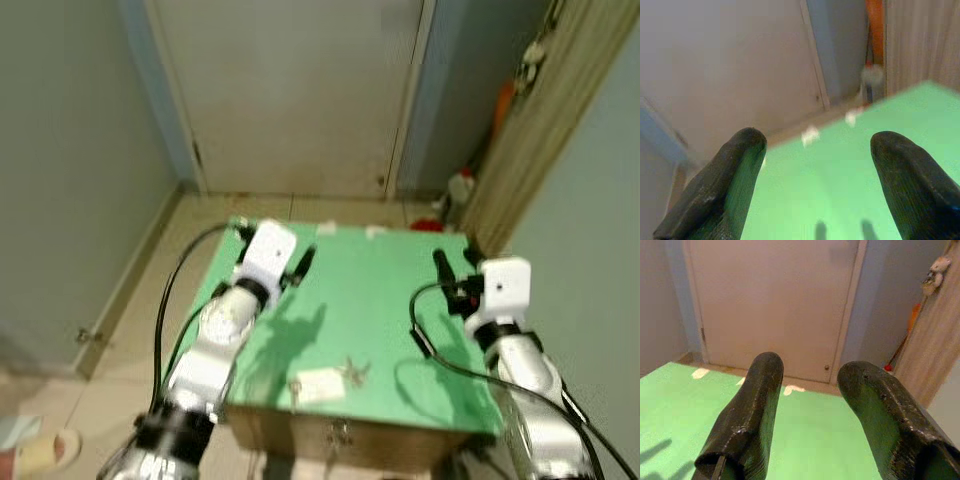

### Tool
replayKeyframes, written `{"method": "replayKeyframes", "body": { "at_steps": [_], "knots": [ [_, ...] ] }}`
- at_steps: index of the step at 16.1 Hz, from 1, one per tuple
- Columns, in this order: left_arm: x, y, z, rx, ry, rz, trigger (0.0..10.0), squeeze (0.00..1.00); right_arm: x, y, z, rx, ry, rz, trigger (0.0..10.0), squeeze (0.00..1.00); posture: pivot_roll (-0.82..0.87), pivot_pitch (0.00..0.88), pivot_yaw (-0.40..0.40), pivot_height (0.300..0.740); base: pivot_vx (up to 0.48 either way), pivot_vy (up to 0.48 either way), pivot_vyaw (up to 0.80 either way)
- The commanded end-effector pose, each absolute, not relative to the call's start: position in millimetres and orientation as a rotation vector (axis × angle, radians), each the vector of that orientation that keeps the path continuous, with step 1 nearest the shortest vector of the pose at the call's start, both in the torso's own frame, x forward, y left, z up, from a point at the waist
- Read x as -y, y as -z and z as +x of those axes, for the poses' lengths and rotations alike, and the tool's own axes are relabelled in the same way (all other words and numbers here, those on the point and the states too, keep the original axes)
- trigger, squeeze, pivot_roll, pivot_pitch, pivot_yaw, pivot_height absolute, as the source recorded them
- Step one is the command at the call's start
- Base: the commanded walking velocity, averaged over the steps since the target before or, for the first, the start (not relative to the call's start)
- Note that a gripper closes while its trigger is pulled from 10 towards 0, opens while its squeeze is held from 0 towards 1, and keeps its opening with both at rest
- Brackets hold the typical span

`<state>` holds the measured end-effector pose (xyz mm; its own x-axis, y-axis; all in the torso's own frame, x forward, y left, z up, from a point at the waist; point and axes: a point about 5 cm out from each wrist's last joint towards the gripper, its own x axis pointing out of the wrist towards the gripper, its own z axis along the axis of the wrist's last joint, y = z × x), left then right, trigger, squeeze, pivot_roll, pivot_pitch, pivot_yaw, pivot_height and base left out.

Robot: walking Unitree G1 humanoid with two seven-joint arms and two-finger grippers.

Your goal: Hang keys on a hook

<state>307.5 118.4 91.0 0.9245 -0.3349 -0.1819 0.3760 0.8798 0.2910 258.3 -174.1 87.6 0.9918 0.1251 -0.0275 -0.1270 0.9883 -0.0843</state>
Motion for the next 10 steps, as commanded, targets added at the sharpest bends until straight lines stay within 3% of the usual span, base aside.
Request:
{"method": "replayKeyframes", "body": {
  "at_steps": [1,4,5,8,10],
  "knots": [
    [-123.5,-87.4,310.3,-0.136,0.36,0.344,10.0,0.0,170.0,-90.7,255.6,-0.021,-0.153,-0.087,10.0,0.0,-0.14,0.017,-0.017,0.736,0.0,0.0,0.0],
    [-97.0,-68.5,315.6,-0.166,0.4,0.429,10.0,0.0,180.2,-92.8,238.3,-0.054,-0.139,-0.108,10.0,0.0,-0.21,0.11,-0.05,0.736,0.0,0.0,0.0],
    [-83.9,-59.5,313.8,-0.164,0.424,0.451,10.0,0.0,187.7,-94.2,220.7,-0.083,-0.129,-0.125,10.0,0.0,-0.26,0.164,-0.07,0.736,0.0,0.0,0.0],
    [-74.0,-46.4,307.4,-0.157,0.462,0.476,10.0,0.0,207.4,-101.0,173.6,-0.158,-0.097,-0.154,10.0,0.0,-0.38,0.309,-0.143,0.736,0.0,0.0,0.0],
    [-74.9,-36.5,304.2,-0.189,0.478,0.472,10.0,0.0,210.5,-105.4,150.2,-0.22,-0.094,-0.152,10.0,0.0,-0.43,0.357,-0.172,0.736,0.0,0.0,0.0]
  ]
}}
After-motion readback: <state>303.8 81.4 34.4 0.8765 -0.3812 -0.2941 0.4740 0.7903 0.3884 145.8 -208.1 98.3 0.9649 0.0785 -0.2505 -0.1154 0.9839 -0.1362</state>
